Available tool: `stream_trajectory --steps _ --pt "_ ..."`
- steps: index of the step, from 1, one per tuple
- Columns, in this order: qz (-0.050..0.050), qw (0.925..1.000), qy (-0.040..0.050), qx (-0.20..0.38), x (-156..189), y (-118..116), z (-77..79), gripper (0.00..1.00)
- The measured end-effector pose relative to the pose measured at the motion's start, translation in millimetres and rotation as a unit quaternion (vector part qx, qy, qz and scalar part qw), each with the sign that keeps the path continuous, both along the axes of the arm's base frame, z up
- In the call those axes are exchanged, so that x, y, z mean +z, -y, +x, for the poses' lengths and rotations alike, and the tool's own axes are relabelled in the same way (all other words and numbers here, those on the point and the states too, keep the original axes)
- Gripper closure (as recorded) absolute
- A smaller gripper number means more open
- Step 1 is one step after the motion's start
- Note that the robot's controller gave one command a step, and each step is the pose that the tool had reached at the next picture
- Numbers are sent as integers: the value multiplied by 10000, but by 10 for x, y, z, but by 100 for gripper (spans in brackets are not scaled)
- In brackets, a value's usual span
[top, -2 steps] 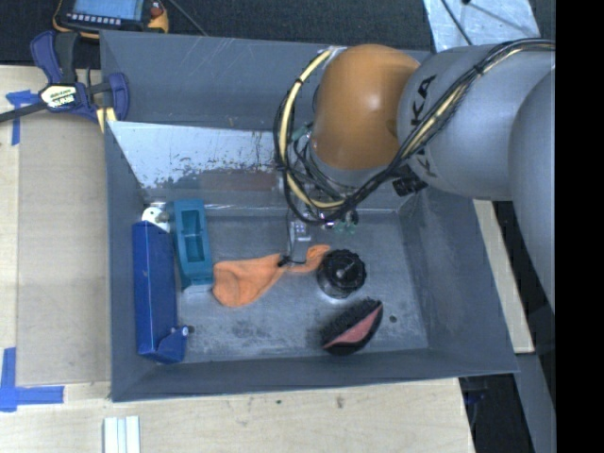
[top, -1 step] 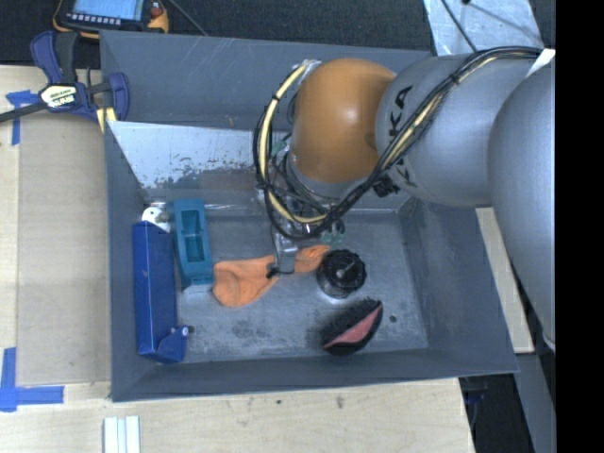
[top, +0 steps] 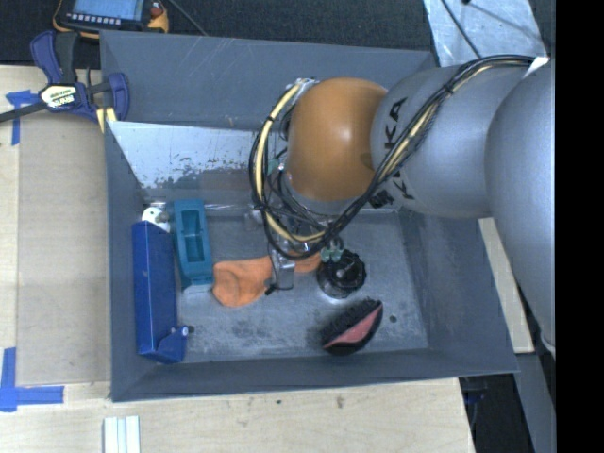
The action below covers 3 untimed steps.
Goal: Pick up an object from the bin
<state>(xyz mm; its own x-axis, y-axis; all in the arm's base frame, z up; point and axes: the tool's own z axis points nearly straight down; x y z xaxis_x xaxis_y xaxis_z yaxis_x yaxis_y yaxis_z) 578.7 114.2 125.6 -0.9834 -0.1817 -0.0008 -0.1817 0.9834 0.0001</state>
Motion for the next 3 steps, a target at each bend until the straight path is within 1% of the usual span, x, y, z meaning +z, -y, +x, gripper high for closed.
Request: stream_trajectory --steps 1,2,3 --pt "4 9994 22 344 -39 -110 45 0" --pt "0 9977 14 673 -539 -133 -18 0" --pt "6 9936 31 1130 -541 -87 75 100"
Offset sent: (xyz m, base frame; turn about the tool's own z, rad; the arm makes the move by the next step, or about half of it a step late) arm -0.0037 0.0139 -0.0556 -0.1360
